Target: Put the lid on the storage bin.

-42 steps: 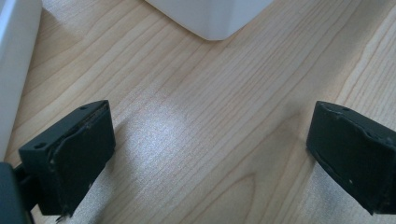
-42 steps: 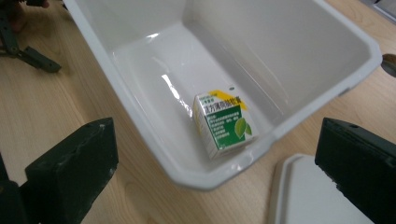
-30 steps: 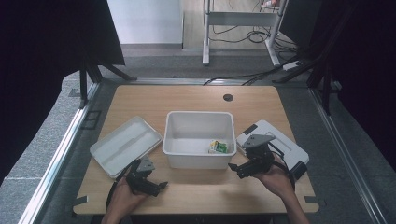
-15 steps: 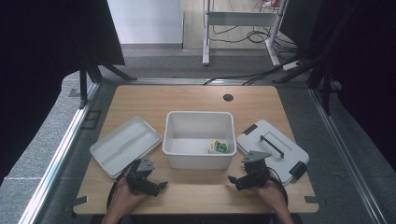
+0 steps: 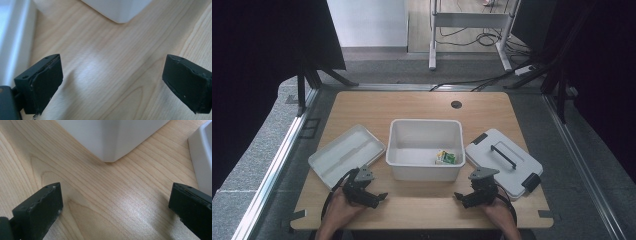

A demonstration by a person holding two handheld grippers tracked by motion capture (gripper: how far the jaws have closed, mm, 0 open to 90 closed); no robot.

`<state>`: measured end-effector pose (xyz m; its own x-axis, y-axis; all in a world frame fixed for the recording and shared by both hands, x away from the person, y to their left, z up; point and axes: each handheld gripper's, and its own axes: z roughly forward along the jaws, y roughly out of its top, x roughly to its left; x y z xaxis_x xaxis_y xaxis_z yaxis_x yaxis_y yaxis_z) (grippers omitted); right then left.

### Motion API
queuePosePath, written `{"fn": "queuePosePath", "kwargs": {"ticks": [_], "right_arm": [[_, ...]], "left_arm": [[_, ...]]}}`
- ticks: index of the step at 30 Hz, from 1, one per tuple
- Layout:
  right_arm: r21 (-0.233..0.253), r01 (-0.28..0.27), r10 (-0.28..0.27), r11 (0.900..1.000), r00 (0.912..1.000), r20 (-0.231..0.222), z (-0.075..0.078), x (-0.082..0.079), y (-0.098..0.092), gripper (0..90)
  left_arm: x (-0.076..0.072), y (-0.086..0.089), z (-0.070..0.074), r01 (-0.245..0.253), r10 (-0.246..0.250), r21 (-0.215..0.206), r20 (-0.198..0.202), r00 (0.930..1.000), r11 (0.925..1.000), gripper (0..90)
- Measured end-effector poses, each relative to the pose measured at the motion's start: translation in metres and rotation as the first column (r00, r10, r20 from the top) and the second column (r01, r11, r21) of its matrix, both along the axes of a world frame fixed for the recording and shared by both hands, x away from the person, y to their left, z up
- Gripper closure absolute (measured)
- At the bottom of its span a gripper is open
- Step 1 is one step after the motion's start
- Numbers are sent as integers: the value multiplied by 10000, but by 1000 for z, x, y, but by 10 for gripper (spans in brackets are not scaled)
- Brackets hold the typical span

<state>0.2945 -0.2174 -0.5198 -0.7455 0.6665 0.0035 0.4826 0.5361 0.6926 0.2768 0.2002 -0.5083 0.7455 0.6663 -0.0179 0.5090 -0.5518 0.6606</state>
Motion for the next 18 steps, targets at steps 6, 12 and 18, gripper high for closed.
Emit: {"fn": "queuePosePath", "kwargs": {"ticks": [6,12,18], "right_arm": [[13,36,-36,10000,10000,-10,0,0,0,0],[1,35,-35,10000,10000,-5,0,0,0,0],[4,35,-35,10000,10000,-4,0,0,0,0]], "left_arm": [[8,14,17,-143,142,21,135,9998,9999,50],[20,32,35,-368,370,-67,242,9990,9993,74],[34,47,45,-585,586,-60,310,9978,9983,94]]}}
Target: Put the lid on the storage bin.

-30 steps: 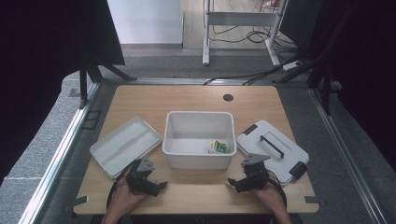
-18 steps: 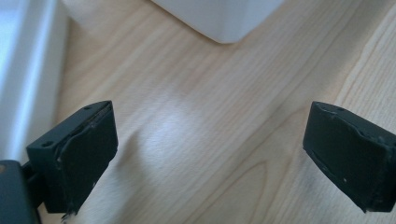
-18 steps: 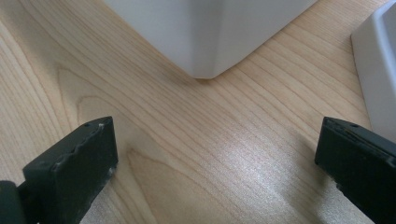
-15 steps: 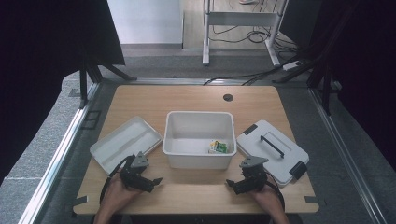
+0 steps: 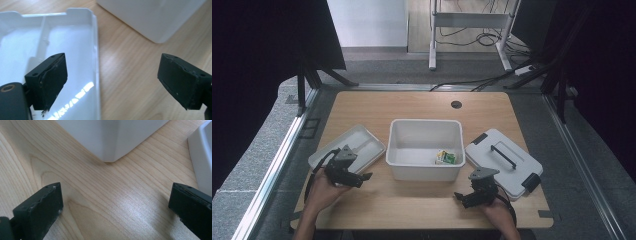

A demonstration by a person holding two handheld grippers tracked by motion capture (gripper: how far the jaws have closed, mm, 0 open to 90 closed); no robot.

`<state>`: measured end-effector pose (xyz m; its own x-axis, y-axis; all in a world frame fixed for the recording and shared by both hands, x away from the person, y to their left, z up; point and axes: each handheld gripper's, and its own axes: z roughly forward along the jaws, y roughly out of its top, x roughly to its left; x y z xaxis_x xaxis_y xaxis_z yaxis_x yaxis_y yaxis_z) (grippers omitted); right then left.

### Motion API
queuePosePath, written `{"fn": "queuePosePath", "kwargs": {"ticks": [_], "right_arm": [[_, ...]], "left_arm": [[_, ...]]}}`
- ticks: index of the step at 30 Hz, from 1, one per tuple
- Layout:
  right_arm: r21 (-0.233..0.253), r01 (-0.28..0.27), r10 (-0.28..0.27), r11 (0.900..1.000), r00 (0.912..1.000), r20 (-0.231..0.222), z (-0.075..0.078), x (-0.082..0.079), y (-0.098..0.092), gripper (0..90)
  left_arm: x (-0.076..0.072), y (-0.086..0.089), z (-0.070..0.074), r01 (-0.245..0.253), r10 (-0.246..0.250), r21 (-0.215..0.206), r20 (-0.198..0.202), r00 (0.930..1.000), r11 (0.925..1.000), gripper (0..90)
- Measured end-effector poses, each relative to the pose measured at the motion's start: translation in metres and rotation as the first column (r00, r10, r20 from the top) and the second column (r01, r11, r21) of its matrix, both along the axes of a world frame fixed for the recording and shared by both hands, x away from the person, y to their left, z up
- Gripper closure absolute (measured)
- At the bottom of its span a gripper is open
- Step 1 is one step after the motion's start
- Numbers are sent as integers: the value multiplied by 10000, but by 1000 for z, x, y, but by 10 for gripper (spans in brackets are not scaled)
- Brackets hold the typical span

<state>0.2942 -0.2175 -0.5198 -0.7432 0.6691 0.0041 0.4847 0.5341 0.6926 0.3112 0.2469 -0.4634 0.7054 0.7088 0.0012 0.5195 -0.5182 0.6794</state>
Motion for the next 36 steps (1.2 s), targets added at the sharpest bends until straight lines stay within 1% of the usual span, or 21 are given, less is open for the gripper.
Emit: {"fn": "queuePosePath", "kwargs": {"ticks": [6,8,11,15,18,22,24,25,29,31,34,36], "right_arm": [[1,4,-4,10000,10000,0,0,0,0,0],[1,14,-14,10000,10000,-1,0,0,0,0],[-2,18,-18,10000,10000,7,0,0,0,0],[-1,24,-24,10000,10000,3,0,0,0,0],[2,32,-32,10000,10000,3,0,0,0,0],[1,37,-37,10000,10000,3,0,0,0,0],[2,36,-36,10000,10000,2,0,0,0,0],[0,38,-38,10000,10000,4,0,0,0,0],[2,37,-37,10000,10000,4,0,0,0,0],[2,36,-36,10000,10000,3,0,0,0,0],[2,37,-37,10000,10000,6,0,0,0,0],[3,36,-36,10000,10000,4,0,0,0,0]], "left_arm": [[17,16,4,-353,352,289,63,9994,9990,113],[24,23,4,-501,498,322,84,9987,9982,132],[35,35,4,-773,773,263,37,9970,9967,153],[47,48,0,-1082,1082,372,10,9941,9934,215],[54,53,-4,-1206,1204,631,73,9927,9907,264],[62,59,-10,-1268,1278,635,-122,9917,9899,354],[65,61,-14,-1146,1168,570,-353,9925,9918,449],[66,61,-16,-1097,1120,556,-401,9929,9924,462],[70,61,-24,-802,852,742,-670,9941,9940,576],[71,62,-27,-677,751,960,-760,9943,9931,642],[72,62,-30,-627,716,960,-919,9932,9934,728],[73,63,-32,-492,601,1012,-1076,9924,9937,785]]}}
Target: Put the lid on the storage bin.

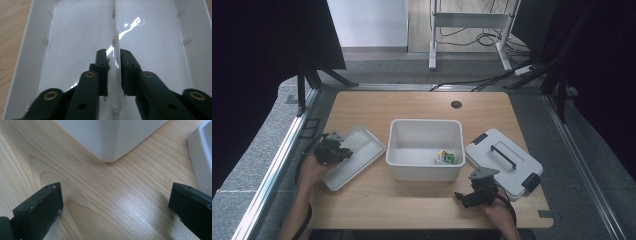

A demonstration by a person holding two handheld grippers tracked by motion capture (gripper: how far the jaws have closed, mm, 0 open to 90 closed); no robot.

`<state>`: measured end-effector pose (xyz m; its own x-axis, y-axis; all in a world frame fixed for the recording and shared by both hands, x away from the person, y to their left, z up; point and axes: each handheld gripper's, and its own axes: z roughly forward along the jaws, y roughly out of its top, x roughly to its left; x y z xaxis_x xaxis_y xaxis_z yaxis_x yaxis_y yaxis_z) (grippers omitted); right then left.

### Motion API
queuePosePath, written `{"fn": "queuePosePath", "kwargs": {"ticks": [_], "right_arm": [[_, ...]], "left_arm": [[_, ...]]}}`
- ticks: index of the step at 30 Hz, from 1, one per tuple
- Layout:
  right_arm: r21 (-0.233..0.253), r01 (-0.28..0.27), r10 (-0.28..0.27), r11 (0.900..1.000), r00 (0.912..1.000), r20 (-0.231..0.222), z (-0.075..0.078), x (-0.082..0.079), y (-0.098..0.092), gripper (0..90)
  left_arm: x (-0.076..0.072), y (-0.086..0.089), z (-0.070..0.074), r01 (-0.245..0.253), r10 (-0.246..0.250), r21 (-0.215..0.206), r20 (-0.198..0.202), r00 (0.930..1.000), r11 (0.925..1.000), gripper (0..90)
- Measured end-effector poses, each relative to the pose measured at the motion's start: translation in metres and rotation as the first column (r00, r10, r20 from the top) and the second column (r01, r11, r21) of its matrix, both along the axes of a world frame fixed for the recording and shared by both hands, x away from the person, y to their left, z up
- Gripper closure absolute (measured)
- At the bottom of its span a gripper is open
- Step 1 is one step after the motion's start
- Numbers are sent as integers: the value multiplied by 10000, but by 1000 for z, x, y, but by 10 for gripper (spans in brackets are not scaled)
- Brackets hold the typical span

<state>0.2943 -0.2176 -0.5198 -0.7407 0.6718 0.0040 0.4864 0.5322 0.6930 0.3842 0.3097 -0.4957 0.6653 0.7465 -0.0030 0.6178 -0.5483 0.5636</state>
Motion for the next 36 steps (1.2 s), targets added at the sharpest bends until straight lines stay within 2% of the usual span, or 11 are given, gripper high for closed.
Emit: {"fn": "queuePosePath", "kwargs": {"ticks": [3,5,10,14,18,22,25,27,29,31,36], "right_arm": [[-1,1,-1,10000,10000,1,0,0,0,0],[-2,0,0,10000,10000,1,0,0,0,0],[0,0,0,10000,10000,1,0,0,0,0],[6,11,-11,10000,10000,3,0,0,0,0],[3,11,-11,10000,10000,-10,0,0,0,0],[-2,8,-8,10000,10000,-4,0,0,0,0],[-14,8,-8,10000,10000,-6,0,0,0,0],[-15,7,-7,10000,10000,-8,0,0,0,0],[-16,6,-6,10000,10000,-6,0,0,0,0],[-15,8,-8,10000,10000,-6,0,0,0,0],[-14,8,-8,10000,10000,-10,0,0,0,0]], "left_arm": [[0,0,-1,308,-308,-35,-54,9995,9995,877],[0,0,-1,467,-466,34,-48,9989,9989,887],[1,6,4,1129,-1128,-175,85,9936,9934,889],[0,15,18,1609,-1598,-324,330,9866,9864,889],[-2,22,38,2108,-2096,-183,544,9763,9774,889],[-3,28,60,2617,-2611,-2,683,9629,9652,889],[-4,31,75,3064,-3051,-58,771,9492,9519,889],[-4,33,88,3475,-3456,-98,825,9347,9376,889],[-4,33,96,3680,-3661,-77,855,9267,9298,889],[-4,32,106,3959,-3939,-68,864,9151,9182,889],[-3,22,130,4625,-4600,-28,984,8824,8866,889]]}}
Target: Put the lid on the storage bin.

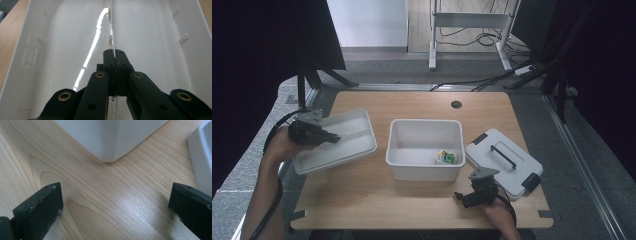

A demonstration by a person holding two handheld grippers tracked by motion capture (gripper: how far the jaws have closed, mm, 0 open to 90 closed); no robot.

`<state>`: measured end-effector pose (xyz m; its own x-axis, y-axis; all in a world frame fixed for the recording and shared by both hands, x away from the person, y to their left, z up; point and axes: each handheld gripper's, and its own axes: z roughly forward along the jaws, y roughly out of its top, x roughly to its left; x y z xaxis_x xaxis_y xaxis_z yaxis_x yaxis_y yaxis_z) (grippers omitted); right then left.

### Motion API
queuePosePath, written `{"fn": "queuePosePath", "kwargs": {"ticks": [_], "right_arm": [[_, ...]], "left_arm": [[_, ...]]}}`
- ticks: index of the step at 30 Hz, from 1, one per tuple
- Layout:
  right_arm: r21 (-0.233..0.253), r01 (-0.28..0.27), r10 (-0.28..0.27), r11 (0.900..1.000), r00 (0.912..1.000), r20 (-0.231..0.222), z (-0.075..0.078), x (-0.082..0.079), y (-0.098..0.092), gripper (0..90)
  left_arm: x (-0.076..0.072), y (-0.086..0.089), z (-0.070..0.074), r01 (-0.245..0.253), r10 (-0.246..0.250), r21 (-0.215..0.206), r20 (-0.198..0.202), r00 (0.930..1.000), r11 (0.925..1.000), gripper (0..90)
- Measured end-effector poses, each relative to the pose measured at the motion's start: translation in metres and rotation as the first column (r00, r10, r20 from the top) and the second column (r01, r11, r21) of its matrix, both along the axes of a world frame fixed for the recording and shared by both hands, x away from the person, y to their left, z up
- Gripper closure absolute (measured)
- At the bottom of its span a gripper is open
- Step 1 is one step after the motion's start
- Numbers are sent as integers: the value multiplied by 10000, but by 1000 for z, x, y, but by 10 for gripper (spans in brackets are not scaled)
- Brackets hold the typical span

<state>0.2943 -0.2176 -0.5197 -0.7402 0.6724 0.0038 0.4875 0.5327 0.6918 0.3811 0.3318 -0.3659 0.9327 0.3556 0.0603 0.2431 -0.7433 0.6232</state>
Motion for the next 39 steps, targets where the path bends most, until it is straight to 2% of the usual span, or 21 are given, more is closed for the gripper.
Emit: {"fn": "queuePosePath", "kwargs": {"ticks": [8,16,22,27,33,39], "right_arm": [[1,11,-11,10000,10000,4,0,0,0,0],[0,9,-9,10000,10000,8,0,0,0,0],[2,13,-13,10000,10000,27,0,0,0,0],[-3,6,-6,10000,10000,45,0,0,0,0],[-3,7,-7,10000,10000,46,0,0,0,0],[-1,17,-17,10000,10000,47,0,0,0,0]], "left_arm": [[8,-40,30,985,-988,87,372,9944,9951,889],[21,-94,42,1816,-1813,-16,530,9820,9834,889],[32,-137,43,2391,-2388,8,503,9698,9710,889],[38,-167,40,2692,-2684,-95,494,9620,9630,889],[45,-203,34,2983,-2974,-131,495,9535,9544,889],[48,-236,24,3375,-3371,-20,430,9405,9413,889]]}}
